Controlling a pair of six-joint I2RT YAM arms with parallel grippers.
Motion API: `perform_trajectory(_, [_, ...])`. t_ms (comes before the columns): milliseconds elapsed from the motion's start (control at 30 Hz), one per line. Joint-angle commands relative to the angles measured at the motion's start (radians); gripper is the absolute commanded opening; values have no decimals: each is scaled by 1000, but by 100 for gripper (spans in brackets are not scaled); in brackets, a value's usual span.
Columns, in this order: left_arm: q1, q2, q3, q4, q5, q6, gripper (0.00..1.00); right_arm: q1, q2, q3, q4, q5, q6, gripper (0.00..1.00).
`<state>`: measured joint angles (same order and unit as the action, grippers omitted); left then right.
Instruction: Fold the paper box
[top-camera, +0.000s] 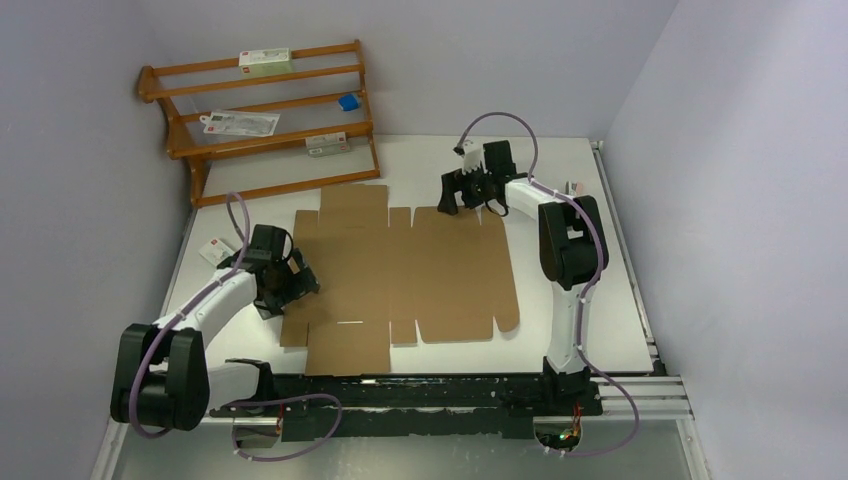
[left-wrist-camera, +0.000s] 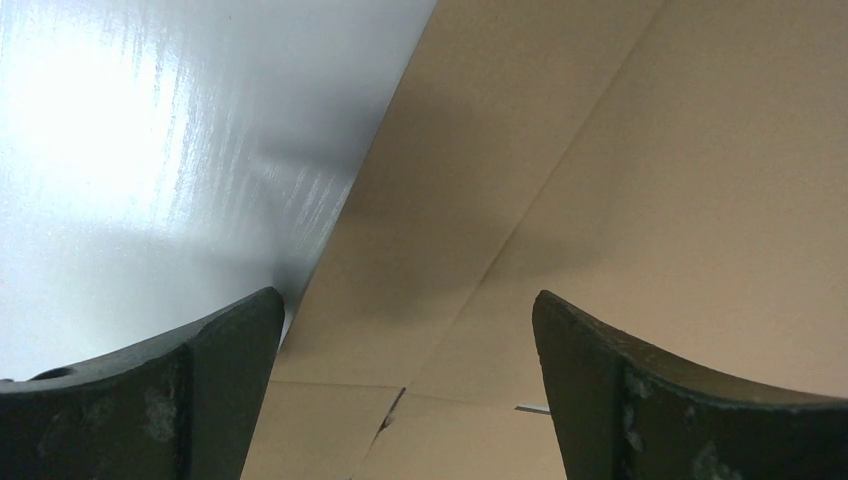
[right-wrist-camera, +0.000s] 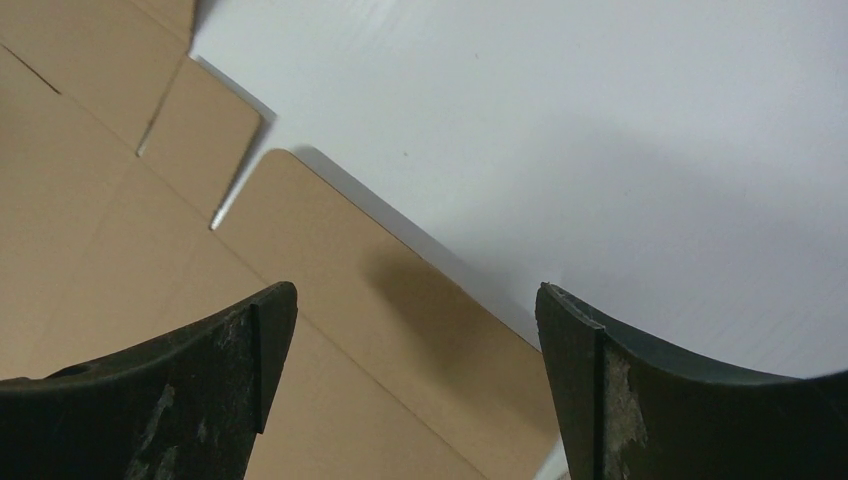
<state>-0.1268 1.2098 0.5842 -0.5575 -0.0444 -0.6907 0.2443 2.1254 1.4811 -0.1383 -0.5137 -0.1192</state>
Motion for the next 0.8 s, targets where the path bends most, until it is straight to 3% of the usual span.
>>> perform_trajectory(0, [4, 31, 29, 36, 25, 47, 100, -21, 36, 36, -72, -4, -43, 93])
perform_trajectory(233, [4, 62, 44, 61, 35, 69, 100, -52, 43, 42, -205, -23, -66, 90])
perform_trajectory(500, [3, 156, 120, 80, 74, 110, 100, -57, -91, -113, -225, -78, 48, 81])
perform_trajectory(767, [-11, 256, 241, 104, 103, 124, 100, -57, -235, -296, -218, -21, 173, 74])
